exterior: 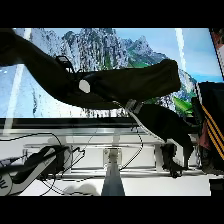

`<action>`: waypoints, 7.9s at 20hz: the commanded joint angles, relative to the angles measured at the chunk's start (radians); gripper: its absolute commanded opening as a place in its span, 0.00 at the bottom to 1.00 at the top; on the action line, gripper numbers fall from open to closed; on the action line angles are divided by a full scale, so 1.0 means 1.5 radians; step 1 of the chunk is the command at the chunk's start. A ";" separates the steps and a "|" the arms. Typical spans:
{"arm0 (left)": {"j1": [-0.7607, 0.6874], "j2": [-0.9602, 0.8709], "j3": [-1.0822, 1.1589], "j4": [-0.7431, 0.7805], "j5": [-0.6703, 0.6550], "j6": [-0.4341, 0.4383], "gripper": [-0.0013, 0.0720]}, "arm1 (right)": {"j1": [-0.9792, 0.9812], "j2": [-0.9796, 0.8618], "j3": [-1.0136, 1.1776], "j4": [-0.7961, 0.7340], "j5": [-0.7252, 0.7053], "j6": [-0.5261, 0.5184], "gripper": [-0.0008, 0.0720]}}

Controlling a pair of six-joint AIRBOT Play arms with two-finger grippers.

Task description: Fold the clothes and pants, and hang the long-sleeved shirts on hangers.

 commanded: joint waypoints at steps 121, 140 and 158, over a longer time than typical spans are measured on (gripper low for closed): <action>-0.145 -0.168 0.141 0.141 0.000 0.122 0.04 | -0.741 0.539 -0.244 -0.034 0.268 -0.075 0.06; -0.058 -0.159 0.141 0.141 0.000 0.122 0.04 | -1.389 0.824 -0.249 -0.234 0.606 0.066 0.92; -0.058 -0.159 0.141 0.141 0.000 0.122 0.04 | -0.422 0.588 -0.249 -0.477 0.326 -0.076 0.06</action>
